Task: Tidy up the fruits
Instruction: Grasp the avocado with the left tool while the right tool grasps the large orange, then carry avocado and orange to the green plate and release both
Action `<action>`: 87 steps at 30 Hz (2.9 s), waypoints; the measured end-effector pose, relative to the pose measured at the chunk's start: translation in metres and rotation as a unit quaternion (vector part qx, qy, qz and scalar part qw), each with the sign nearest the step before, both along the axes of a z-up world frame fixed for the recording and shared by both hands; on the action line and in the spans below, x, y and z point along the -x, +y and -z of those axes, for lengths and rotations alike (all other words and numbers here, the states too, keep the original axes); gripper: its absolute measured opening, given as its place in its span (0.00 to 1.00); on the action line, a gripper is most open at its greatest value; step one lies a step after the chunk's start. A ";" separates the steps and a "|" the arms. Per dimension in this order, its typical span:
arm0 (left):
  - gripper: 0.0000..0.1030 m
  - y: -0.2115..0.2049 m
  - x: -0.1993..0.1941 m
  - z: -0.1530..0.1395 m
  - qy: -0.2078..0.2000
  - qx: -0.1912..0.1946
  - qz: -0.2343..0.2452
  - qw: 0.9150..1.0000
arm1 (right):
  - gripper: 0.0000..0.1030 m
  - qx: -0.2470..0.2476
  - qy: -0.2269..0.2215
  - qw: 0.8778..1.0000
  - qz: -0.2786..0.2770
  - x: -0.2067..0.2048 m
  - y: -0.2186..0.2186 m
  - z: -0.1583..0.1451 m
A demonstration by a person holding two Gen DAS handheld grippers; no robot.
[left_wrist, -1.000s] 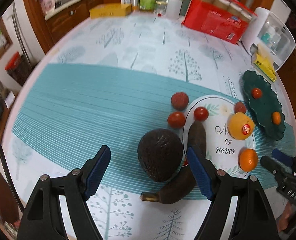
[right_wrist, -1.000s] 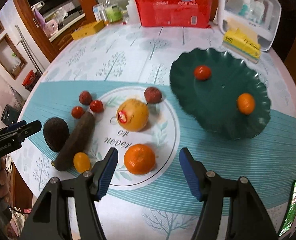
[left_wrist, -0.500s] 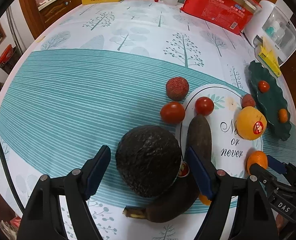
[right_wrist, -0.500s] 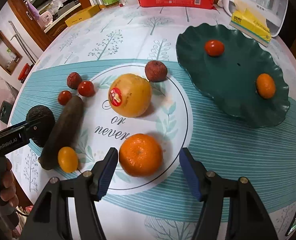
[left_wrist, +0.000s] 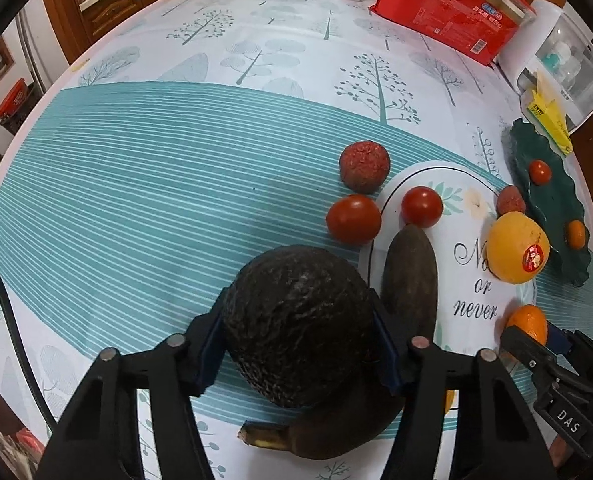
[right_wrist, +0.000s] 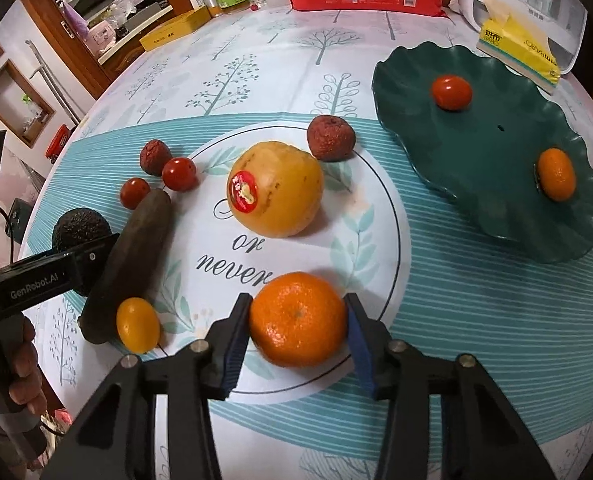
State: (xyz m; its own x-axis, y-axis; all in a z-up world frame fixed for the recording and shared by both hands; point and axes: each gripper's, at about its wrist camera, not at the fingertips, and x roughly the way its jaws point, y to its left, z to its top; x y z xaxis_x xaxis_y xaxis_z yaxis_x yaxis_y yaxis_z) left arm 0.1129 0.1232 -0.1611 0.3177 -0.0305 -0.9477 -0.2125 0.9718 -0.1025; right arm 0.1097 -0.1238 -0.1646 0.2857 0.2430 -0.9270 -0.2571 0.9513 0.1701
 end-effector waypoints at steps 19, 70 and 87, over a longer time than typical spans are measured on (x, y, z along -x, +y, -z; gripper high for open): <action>0.57 -0.016 0.011 -0.037 -0.032 -0.016 0.014 0.999 | 0.43 -0.015 -0.029 0.999 -0.012 0.010 -0.004 -0.023; 0.57 -0.261 -0.152 -0.088 -0.061 -0.014 0.286 0.956 | 0.43 0.010 -0.104 0.977 0.184 -0.128 -0.169 -0.101; 0.58 -0.290 -0.153 -0.013 0.002 0.010 0.327 0.945 | 0.44 0.013 -0.029 0.983 0.181 -0.158 -0.166 -0.018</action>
